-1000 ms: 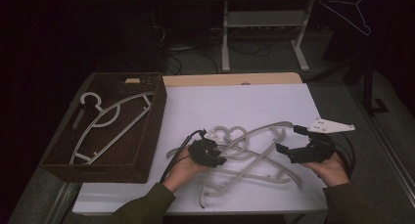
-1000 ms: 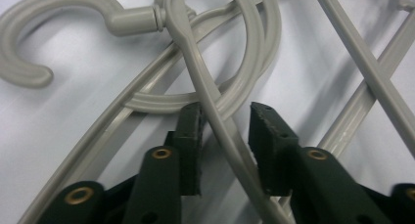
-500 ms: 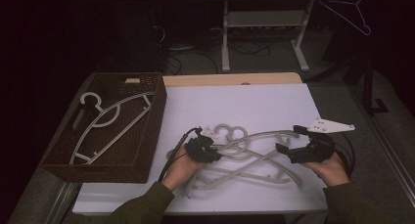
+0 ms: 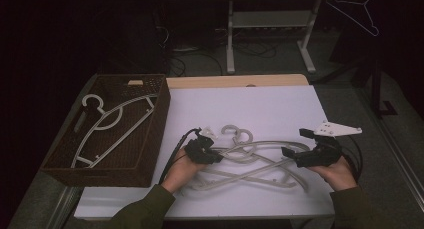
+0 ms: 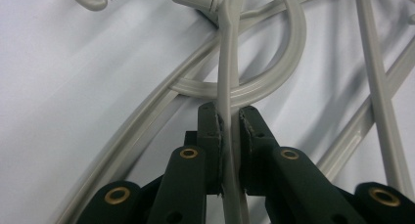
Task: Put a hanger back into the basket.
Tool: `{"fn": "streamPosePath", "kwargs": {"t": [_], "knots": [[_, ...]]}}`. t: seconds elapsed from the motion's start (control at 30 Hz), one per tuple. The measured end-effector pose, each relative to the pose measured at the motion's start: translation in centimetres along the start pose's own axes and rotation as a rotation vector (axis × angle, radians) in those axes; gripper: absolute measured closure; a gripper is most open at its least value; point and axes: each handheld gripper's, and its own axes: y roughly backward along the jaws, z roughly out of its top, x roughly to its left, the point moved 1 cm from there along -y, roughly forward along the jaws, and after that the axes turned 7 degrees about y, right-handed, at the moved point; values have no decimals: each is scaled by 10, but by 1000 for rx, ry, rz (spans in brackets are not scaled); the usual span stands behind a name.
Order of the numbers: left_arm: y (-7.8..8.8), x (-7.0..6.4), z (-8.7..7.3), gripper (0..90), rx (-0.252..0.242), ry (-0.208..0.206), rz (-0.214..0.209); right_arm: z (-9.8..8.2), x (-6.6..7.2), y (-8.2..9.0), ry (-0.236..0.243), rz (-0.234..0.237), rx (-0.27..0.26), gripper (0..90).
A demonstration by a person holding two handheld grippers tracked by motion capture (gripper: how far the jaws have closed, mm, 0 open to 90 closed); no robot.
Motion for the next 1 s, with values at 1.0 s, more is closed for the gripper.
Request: {"fn": "streamPosePath", "kwargs": {"t": [1.0], "knots": [[97, 8, 41, 822, -129, -29, 85, -1, 4, 4, -9, -1, -22, 24]]}}
